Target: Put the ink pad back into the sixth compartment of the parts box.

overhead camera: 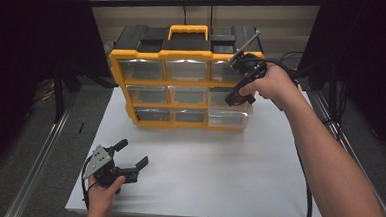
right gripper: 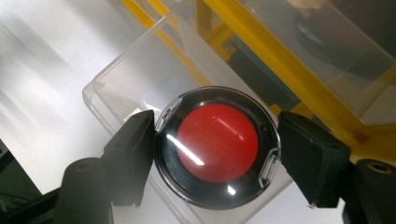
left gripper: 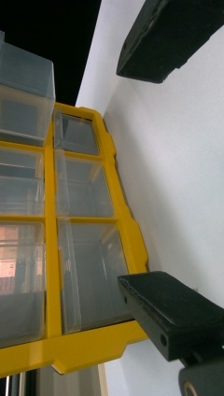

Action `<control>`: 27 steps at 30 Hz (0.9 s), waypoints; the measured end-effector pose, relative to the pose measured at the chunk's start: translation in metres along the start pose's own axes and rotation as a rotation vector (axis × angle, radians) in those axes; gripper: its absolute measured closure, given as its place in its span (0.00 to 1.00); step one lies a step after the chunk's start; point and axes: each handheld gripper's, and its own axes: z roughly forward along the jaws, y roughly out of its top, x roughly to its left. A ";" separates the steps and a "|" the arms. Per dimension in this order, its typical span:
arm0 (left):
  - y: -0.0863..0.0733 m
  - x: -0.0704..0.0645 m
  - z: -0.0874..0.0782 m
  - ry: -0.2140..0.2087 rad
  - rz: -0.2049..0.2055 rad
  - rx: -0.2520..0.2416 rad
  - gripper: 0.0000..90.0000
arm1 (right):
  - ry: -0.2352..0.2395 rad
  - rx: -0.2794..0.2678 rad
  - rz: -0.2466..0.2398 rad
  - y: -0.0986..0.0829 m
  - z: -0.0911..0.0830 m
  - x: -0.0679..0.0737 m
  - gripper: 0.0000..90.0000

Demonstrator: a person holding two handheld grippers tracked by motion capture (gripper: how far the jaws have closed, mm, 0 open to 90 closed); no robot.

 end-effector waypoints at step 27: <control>0.001 0.001 -0.001 0.002 0.010 0.004 0.03 | 0.021 -0.026 -0.005 0.003 0.010 0.004 0.33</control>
